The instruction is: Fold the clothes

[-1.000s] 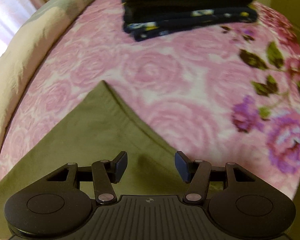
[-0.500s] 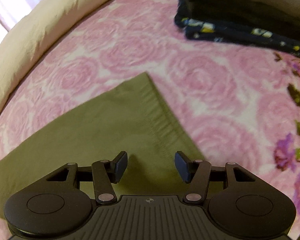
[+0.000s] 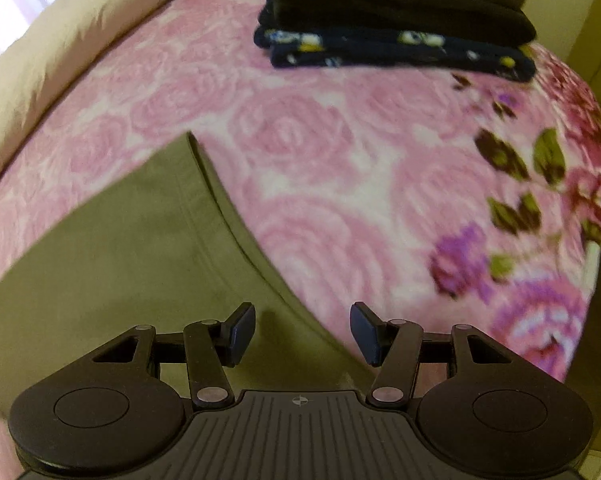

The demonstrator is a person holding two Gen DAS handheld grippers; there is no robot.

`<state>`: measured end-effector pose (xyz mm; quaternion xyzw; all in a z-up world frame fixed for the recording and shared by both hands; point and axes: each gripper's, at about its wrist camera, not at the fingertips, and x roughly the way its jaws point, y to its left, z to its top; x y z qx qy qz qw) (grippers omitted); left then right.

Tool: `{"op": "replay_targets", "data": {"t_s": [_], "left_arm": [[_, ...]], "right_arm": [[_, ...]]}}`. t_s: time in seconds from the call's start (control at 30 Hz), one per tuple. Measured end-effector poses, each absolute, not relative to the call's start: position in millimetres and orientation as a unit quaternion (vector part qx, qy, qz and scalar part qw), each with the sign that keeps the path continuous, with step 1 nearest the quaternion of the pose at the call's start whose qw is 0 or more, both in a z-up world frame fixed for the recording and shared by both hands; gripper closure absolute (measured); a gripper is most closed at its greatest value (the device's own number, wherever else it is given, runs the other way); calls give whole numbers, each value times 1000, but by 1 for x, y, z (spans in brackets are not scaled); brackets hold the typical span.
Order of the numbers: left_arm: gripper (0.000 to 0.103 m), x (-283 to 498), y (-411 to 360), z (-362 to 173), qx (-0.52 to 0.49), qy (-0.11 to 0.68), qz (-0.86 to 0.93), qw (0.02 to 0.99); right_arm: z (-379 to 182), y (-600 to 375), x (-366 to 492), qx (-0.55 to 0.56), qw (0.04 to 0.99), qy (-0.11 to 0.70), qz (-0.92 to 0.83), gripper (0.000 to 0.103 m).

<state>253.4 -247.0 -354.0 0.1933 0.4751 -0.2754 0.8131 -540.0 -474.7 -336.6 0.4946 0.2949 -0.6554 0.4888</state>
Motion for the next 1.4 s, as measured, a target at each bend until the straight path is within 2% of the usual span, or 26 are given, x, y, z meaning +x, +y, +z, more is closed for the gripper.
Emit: {"op": "replay_targets", "data": {"t_s": [0.13,0.27,0.4,0.53,0.57,0.63,0.67,0.77,0.9,1.0,1.1,1.3,1.4], "left_arm": [[72,238,-123,-343,144,524,-197,816],[68,202,-15,-338,48,574,-118,809],[58,159,37,-356,-57,612,-86,784],[58,148,43,-384,-108,615,-75,777],[61,148,39,-386,-112,610,-70,781],[97,153,32,-384,-113,601,-77,788],[103,157,30,-378,-122,594,-91,790],[103,170,16,-338,-166,539,-173,807],[103,187,-23,-268,-159,441,-290,835],[103,189,-33,-243,-148,392,-326,847],[103,191,-35,-262,-104,403,-304,857],[94,200,-29,-361,29,481,-127,867],[93,190,-25,-365,26,481,-83,873]], "right_arm": [[-340,-454,-541,517,471,296,-650,47],[-342,-444,-541,535,462,296,-642,47],[-343,-438,-532,529,469,311,-635,47],[-345,-433,-523,525,476,318,-629,47],[-346,-432,-521,524,479,320,-627,47],[-346,-430,-517,522,483,323,-624,47],[-346,-428,-515,521,485,325,-623,47],[-343,-425,-523,523,478,317,-630,47],[-339,-419,-533,537,467,294,-638,47],[-338,-414,-534,545,464,288,-636,47],[-341,-407,-537,548,467,283,-633,47],[-344,-393,-549,559,486,268,-616,47],[-340,-383,-558,563,500,263,-603,47]]}}
